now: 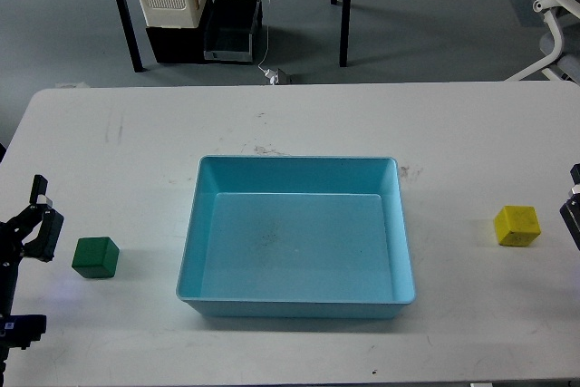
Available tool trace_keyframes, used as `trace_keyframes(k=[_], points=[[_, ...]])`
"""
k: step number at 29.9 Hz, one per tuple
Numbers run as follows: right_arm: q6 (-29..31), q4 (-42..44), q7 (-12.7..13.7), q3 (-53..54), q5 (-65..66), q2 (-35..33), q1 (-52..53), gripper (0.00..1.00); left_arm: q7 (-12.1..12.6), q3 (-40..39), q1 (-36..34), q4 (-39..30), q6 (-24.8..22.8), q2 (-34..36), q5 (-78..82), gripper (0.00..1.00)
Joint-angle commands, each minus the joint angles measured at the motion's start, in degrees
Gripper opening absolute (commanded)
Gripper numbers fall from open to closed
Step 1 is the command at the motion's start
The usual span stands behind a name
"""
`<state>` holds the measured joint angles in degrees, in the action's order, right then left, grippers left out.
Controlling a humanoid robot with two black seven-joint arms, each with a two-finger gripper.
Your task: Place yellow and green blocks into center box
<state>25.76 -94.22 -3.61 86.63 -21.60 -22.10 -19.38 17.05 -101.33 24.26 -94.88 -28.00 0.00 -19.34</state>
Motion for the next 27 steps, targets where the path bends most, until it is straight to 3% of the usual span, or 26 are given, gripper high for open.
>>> trace_keyframes(k=[1, 13, 21, 24, 27], points=[[1.04, 0.0, 0.01, 1.0, -0.28, 0.91, 0.04, 1.0, 0.09, 0.26, 0.09, -0.04, 0.0, 0.0, -0.08, 1.0], [2.24, 7.29, 0.01, 6.89, -0.19, 3.46, 7.51, 1.0, -0.09, 4.57, 0.09, -0.75, 0.0, 0.0, -0.17, 1.0], [2.24, 6.25, 0.53, 6.45, -0.46, 2.32, 4.18, 1.0, -0.18, 4.74, 0.09, -0.66, 0.0, 0.0, -2.89, 1.0], [-6.57, 0.37, 0.8, 6.36, -0.37, -2.06, 2.33, 1.0, -0.18, 4.74, 0.09, -0.57, 0.0, 0.0, -3.33, 1.0], [-8.44, -2.46, 0.8, 6.8, -0.37, -4.53, 1.54, 1.0, -0.18, 4.92, 0.09, -0.57, 0.0, 0.0, -3.33, 1.0]])
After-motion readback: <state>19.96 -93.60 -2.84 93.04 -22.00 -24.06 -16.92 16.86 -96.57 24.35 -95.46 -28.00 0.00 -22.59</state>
